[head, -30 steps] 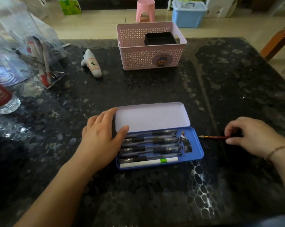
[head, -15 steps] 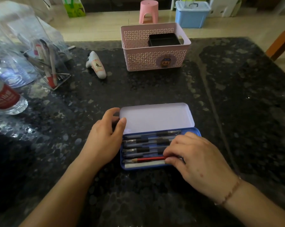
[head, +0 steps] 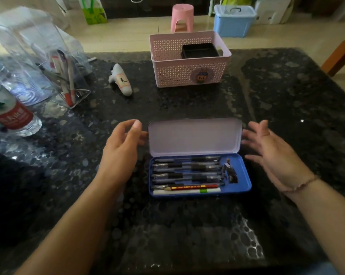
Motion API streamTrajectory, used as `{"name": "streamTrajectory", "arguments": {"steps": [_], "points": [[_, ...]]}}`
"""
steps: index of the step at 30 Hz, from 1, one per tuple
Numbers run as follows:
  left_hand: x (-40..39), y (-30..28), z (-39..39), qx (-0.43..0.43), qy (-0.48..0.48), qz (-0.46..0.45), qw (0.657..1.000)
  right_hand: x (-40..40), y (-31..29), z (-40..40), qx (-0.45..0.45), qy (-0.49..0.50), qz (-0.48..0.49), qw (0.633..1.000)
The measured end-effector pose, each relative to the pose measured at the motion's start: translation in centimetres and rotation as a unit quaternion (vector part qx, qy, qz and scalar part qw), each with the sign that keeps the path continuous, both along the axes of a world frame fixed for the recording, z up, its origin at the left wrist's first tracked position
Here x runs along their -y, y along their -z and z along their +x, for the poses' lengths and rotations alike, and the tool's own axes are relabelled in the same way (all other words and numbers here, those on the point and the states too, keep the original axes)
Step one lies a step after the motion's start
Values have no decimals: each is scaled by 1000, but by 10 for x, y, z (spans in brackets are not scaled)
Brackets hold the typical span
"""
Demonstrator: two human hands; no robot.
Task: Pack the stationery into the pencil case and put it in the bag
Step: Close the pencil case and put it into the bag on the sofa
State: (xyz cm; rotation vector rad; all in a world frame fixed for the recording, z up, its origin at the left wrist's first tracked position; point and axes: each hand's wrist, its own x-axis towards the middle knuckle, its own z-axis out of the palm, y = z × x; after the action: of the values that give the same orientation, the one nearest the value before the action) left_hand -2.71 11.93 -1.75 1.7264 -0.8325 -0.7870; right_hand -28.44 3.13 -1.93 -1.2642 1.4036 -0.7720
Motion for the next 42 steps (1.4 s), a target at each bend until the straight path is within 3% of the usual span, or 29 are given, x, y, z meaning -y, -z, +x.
{"name": "streamTrajectory", "arguments": {"steps": [3, 7, 9, 11, 13, 17, 20, 24, 26, 30, 32, 35, 38, 42], "points": [[-16, -9, -6, -5, 5, -22, 1000, -9, -8, -3, 96, 6, 67, 993], [-40, -7, -9, 48, 71, 1, 996, -44, -12, -13, 53, 7, 36, 998], [-49, -1, -13, 172, 125, 56, 976, -58, -4, -14, -36, -19, 10, 999], [-53, 4, -18, 322, 153, 123, 926, -64, 6, -12, -104, -33, -38, 993], [-54, 6, -22, 382, 150, 200, 890, -64, 12, -9, -190, -23, -102, 976], [-62, 14, -30, 377, 131, 298, 867, -67, 32, -6, -409, -32, -82, 908], [-65, 14, -41, 350, 95, 286, 887, -68, 35, -4, -401, -33, -52, 914], [-66, 23, -56, 244, -1, 225, 943, -59, 29, 0, -395, -19, -46, 917], [-60, 23, -65, 161, -62, 194, 966, -51, 27, 5, -352, 9, -65, 934], [-7, 11, -52, -31, -96, 78, 992, -2, 1, 17, -129, 74, -5, 989], [27, -22, -43, -113, -89, 53, 988, 32, -26, 19, -26, 102, 38, 994], [75, -90, -43, -268, -23, 39, 962, 73, -85, 19, 160, 135, 119, 971], [109, -179, -44, -305, 14, 30, 952, 101, -172, 7, 257, 108, 138, 951], [140, -316, -51, -280, 51, 19, 958, 124, -308, -20, 336, 72, 116, 932]]}}
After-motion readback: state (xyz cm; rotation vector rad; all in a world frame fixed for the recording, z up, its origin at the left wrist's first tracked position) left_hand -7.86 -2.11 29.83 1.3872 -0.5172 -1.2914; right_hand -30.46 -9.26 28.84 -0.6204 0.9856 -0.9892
